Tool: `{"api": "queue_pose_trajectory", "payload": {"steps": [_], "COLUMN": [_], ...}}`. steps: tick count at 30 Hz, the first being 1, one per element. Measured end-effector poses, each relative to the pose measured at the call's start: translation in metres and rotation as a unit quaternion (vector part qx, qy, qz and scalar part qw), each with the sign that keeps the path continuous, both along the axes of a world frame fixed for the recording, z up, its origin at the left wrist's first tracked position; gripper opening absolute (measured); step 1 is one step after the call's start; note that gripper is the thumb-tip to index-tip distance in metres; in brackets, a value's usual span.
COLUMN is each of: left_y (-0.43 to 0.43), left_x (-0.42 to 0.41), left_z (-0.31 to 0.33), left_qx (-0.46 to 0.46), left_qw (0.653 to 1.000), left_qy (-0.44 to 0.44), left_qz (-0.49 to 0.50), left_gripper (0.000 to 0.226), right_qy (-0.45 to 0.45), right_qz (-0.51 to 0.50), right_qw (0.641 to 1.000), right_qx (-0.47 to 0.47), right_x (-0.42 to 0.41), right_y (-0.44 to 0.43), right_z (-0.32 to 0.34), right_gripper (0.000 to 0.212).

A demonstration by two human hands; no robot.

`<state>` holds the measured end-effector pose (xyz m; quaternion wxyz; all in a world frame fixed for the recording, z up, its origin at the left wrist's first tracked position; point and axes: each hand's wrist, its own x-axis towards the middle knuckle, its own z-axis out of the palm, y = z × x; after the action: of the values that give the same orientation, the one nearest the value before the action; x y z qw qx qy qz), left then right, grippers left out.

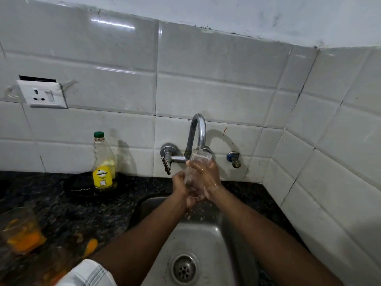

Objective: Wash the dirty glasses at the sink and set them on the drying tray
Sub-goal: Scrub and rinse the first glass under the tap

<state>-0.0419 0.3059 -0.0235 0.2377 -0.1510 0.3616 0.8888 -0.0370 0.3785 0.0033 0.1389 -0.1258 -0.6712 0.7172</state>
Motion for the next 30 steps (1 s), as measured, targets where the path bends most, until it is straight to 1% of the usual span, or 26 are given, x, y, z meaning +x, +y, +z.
{"api": "queue_pose_trajectory", "payload": {"steps": [1, 2, 3, 5, 6, 8, 9, 10, 11, 12, 13, 15, 16, 17, 18, 19, 20, 21, 23, 24, 25, 26, 27, 28, 29, 30], "left_y": [-0.001, -0.003, -0.003, -0.006, -0.009, -0.015, -0.019, -0.022, -0.024, -0.026, -0.026, -0.026, -0.028, -0.033, -0.039, -0.042, -0.044, -0.043, -0.038, -0.035, -0.031, -0.028, -0.028, -0.031, -0.035, -0.041], "left_x": [-0.004, -0.008, -0.012, -0.014, -0.014, -0.011, -0.010, -0.009, -0.010, -0.008, -0.012, -0.032, -0.042, -0.049, -0.054, -0.058, -0.057, -0.054, -0.047, -0.042, -0.035, -0.030, -0.027, -0.026, -0.025, -0.025], "left_z": [0.001, 0.002, 0.003, 0.006, 0.008, 0.009, 0.008, 0.007, 0.008, 0.013, 0.018, 0.023, 0.026, 0.029, 0.030, 0.030, 0.031, 0.035, 0.038, 0.040, 0.044, 0.046, 0.045, 0.042, 0.040, 0.038], "left_qx": [-0.020, -0.067, -0.157, -0.335, -0.384, -0.443, -0.465, -0.481, -0.493, -0.503, -0.510, -0.501, -0.493, -0.484, -0.480, -0.485, -0.504, -0.533, -0.592, -0.607, -0.614, -0.612, -0.597, -0.566, -0.537, -0.519], "left_qw": [0.999, 0.996, 0.980, 0.904, 0.863, 0.795, 0.762, 0.732, 0.712, 0.706, 0.720, 0.797, 0.830, 0.850, 0.858, 0.857, 0.845, 0.827, 0.781, 0.764, 0.753, 0.744, 0.737, 0.731, 0.713, 0.681], "left_qy": [0.002, 0.020, 0.052, 0.138, 0.193, 0.297, 0.344, 0.384, 0.410, 0.415, 0.393, 0.268, 0.191, 0.131, 0.105, 0.106, 0.118, 0.130, 0.172, 0.192, 0.214, 0.249, 0.299, 0.365, 0.439, 0.507], "left_qz": [0.027, 0.062, 0.112, 0.227, 0.265, 0.290, 0.293, 0.293, 0.288, 0.278, 0.258, 0.203, 0.180, 0.160, 0.151, 0.142, 0.137, 0.122, 0.103, 0.103, 0.097, 0.098, 0.101, 0.107, 0.105, 0.100], "left_gripper": [0.052, 0.044, 0.036, 0.031, 0.029, 0.023, 0.019, 0.017, 0.017, 0.019, 0.021, 0.029, 0.035, 0.040, 0.044, 0.046, 0.046, 0.045, 0.042, 0.039, 0.035, 0.033, 0.031, 0.028, 0.025, 0.021], "right_qy": [0.003, 0.008, 0.013, 0.001, -0.020, -0.060, -0.067, -0.073, -0.076, -0.073, -0.056, 0.026, 0.068, 0.099, 0.114, 0.127, 0.130, 0.121, 0.084, 0.066, 0.063, 0.072, 0.074, 0.057, 0.027, -0.009], "right_qz": [-0.003, -0.005, -0.005, -0.011, -0.026, -0.055, -0.055, -0.052, -0.058, -0.077, -0.102, -0.120, -0.103, -0.075, -0.034, 0.002, 0.036, 0.074, 0.135, 0.133, 0.112, 0.091, 0.089, 0.110, 0.145, 0.179], "right_qw": [1.000, 1.000, 1.000, 0.996, 0.992, 0.978, 0.976, 0.978, 0.981, 0.985, 0.990, 0.987, 0.970, 0.952, 0.939, 0.920, 0.886, 0.834, 0.713, 0.657, 0.621, 0.608, 0.622, 0.659, 0.709, 0.754], "right_qx": [0.002, -0.001, -0.018, -0.087, -0.126, -0.190, -0.200, -0.190, -0.169, -0.135, -0.084, 0.106, 0.208, 0.279, 0.321, 0.371, 0.443, 0.533, 0.683, 0.739, 0.774, 0.785, 0.775, 0.742, 0.689, 0.632], "right_x": [0.000, -0.001, -0.002, -0.006, -0.007, -0.010, -0.012, -0.013, -0.014, -0.014, -0.014, -0.012, -0.010, -0.006, -0.005, -0.004, -0.005, -0.005, -0.005, -0.005, -0.005, -0.007, -0.006, -0.005, -0.004, -0.005], "right_y": [0.002, 0.005, 0.007, 0.009, 0.007, 0.003, 0.001, 0.001, 0.000, -0.001, -0.002, -0.001, 0.001, 0.004, 0.008, 0.015, 0.023, 0.031, 0.036, 0.034, 0.031, 0.030, 0.031, 0.033, 0.036, 0.039], "right_z": [0.002, 0.006, 0.009, 0.011, 0.011, 0.010, 0.008, 0.007, 0.007, 0.007, 0.007, 0.006, 0.006, 0.007, 0.008, 0.008, 0.009, 0.012, 0.020, 0.023, 0.027, 0.031, 0.035, 0.038, 0.041, 0.042], "right_gripper": [0.039, 0.040, 0.044, 0.049, 0.047, 0.043, 0.045, 0.046, 0.044, 0.039, 0.034, 0.036, 0.041, 0.043, 0.045, 0.049, 0.059, 0.071, 0.090, 0.092, 0.087, 0.078, 0.068, 0.062, 0.058, 0.058]}}
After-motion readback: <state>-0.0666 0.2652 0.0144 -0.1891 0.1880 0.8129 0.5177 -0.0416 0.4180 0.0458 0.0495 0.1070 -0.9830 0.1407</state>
